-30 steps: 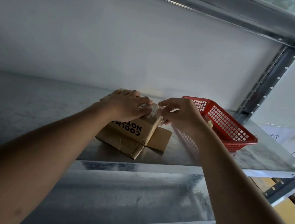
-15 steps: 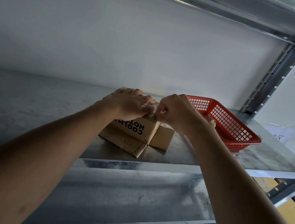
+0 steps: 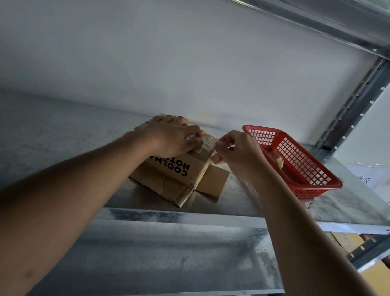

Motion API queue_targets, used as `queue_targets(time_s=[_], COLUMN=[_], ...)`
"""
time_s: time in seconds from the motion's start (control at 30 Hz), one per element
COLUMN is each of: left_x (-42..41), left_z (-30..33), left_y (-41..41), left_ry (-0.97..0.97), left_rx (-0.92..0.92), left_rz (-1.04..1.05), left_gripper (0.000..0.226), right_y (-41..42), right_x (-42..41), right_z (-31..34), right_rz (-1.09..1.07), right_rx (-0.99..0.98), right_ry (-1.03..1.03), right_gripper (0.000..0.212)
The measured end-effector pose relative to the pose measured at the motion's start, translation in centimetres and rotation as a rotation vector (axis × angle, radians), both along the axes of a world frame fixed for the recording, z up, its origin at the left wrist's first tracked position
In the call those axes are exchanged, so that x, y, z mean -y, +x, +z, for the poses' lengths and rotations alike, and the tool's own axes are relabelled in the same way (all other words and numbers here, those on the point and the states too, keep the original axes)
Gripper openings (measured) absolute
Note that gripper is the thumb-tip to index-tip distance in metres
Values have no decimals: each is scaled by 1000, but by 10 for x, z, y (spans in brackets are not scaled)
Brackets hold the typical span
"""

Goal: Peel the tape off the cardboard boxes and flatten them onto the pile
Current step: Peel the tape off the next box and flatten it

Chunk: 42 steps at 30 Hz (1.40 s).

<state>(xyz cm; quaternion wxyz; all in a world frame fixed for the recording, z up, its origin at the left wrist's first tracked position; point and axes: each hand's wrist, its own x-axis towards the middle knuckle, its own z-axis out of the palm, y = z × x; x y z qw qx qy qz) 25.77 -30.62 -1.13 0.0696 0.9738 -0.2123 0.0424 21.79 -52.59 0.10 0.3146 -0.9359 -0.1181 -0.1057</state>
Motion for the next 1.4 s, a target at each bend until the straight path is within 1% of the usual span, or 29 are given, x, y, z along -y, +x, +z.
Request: queue_targets(time_s=[0.1,0.43,0.47,0.53,0.6,0.67,0.7,0.77,0.87,0.93,1.0,1.07,1.13,1.17,1.27,1.4], left_x=[0,1,1,-1,-2,-3,-2,-3,-3,-3,-3,-2,-2,-3,-3,-2], left_z=[-1,1,1,1,0,1,1,0,-2,-2,-2,-1,0,0,1,0], left_y=[1,-1,-1,0,0,0,1,3,5,4,3,2,1,0,-1,0], left_ry=[-13,-8,-10,-22,-27,-27,-28,-28,-24,-14,-8,-9,-8,-7,11,26], left_rx=[-6,-18,-17,-20,-32,-46,-48,-45,-35,-33,-36,-35,-30,-30,-27,-8], left_rz=[5,6,6,-3,-12,-13,-11,-13,-18,-15,-12,-10,-15,-19,-24,-13], left_gripper=[59,60,60,61,69,80,82,82,79,79,80,80,78,79,80,60], right_y=[-2,8,9,12,14,15,15,15,13,13,12,11,12,12,11,5], right_x=[0,-2,-2,0,5,9,10,9,8,5,1,-2,-4,-4,-3,-2], right_z=[-3,-5,-5,-3,1,4,4,4,3,2,2,4,7,8,9,10], right_rz=[-9,-127,-142,-195,-209,-188,-178,-156,-98,-51,-6,24,18,1,-47,20], right_rx=[-52,32,35,20,-12,17,67,216,420,494,522,523,508,477,300,212], right_ry=[156,177,196,303,366,306,247,96,-100,-186,-228,-218,-156,-107,85,162], right_gripper=[9,9,8,10,12,11,11,11,4,7,7,8,9,10,14,22])
